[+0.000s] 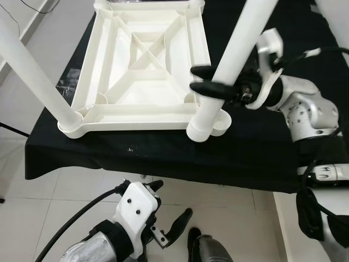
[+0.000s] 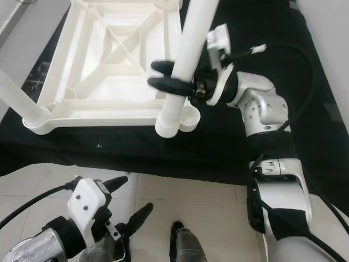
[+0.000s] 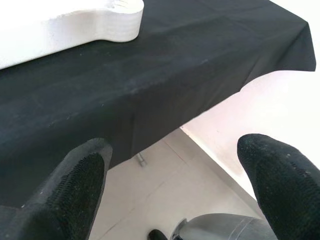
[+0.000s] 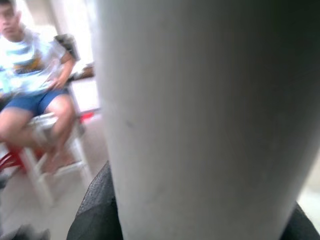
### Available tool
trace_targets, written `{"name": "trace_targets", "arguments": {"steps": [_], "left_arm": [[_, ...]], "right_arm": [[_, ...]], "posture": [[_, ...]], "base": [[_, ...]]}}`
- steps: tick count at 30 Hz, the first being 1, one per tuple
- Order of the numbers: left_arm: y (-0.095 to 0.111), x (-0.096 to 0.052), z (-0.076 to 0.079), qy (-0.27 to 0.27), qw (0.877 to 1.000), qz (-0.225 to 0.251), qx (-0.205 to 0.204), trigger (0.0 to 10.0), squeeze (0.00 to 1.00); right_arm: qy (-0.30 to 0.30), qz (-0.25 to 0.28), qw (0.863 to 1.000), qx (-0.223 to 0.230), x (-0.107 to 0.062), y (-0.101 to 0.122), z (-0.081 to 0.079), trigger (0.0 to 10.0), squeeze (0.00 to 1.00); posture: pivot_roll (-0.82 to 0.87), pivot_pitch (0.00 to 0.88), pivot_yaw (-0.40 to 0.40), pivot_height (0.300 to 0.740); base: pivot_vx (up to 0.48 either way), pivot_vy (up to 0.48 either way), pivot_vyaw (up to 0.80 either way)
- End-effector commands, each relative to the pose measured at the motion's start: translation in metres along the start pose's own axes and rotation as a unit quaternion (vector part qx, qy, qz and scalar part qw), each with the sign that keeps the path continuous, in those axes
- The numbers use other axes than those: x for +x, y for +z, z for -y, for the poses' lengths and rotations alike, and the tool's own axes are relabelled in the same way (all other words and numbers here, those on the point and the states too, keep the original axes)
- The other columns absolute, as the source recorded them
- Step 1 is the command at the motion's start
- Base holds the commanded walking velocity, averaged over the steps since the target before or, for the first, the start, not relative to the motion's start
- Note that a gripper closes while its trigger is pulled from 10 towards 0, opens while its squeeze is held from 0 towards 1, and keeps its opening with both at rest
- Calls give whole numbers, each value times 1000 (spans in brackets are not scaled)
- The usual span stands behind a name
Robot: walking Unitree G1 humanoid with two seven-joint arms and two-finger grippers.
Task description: Building children table
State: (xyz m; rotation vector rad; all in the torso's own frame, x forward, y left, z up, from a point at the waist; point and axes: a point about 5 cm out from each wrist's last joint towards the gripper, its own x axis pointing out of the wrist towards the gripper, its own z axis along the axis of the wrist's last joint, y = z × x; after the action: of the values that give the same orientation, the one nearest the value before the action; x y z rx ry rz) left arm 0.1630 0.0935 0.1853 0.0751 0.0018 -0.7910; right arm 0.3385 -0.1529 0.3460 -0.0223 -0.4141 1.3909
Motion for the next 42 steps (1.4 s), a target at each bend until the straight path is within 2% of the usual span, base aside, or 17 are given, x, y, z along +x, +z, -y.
{"name": "trace_targets", "arguments": {"steps": [1, 7, 9, 10, 13, 15, 19, 24, 32, 39, 42], "left_arm": [[-6, 2, 1, 17, 1000, -2, -7, 10000, 0], [-12, 5, -2, 46, 999, -3, -5, 10000, 0], [-16, 4, -6, 66, 998, -11, 4, 10000, 0], [-16, 4, -6, 66, 998, -11, 4, 10000, 0], [-23, 2, -9, 96, 995, -31, -13, 10000, 0], [-24, 2, -10, 100, 994, -31, 12, 10000, 0], [-22, 3, -11, 108, 994, -17, 9, 10000, 0], [-29, -6, -11, 110, 993, -35, 37, 10000, 0], [-34, -10, -5, 99, 992, -43, 61, 10000, 0], [-34, -8, -4, 96, 993, -28, 56, 10000, 0], [-34, -8, -4, 95, 995, -14, 39, 10000, 0]], "right_arm": [[25, 63, 997, -32, 12, 29, -9, 10000, 0], [17, 84, 995, -49, 26, 41, -10, 10000, 0], [0, 39, 996, -82, 36, 37, -8, 10000, 0], [0, 39, 996, -82, 36, 37, -8, 10000, 0], [-9, -59, 990, -128, 46, 12, -9, 10000, 0], [-7, -68, 990, -122, 47, 3, -11, 10000, 0], [-15, -71, 991, -117, 47, -2, -11, 10000, 0], [-45, -79, 991, -102, 53, -14, -9, 10000, 0], [-42, -83, 992, -84, 53, -21, -7, 10000, 0], [-48, -94, 992, -74, 50, -24, -2, 10000, 0], [-49, -99, 992, -58, 47, -26, 2, 10000, 0]], "posture": [[-40, 391, -47, 740], [-41, 363, -50, 740], [-41, 349, -55, 740], [-41, 349, -55, 740], [-43, 331, -60, 740], [-38, 324, -64, 740], [-36, 318, -66, 740], [-27, 306, -61, 740], [-17, 313, -57, 740], [-14, 320, -61, 740], [-10, 323, -61, 740]], "base": [[0, -442, 0], [0, -74, 0], [0, 0, 0], [0, 0, 0], [0, 320, 0], [0, 480, 0], [0, 240, 0], [0, 0, 0], [0, 0, 0], [0, 0, 0], [0, 0, 0]]}}
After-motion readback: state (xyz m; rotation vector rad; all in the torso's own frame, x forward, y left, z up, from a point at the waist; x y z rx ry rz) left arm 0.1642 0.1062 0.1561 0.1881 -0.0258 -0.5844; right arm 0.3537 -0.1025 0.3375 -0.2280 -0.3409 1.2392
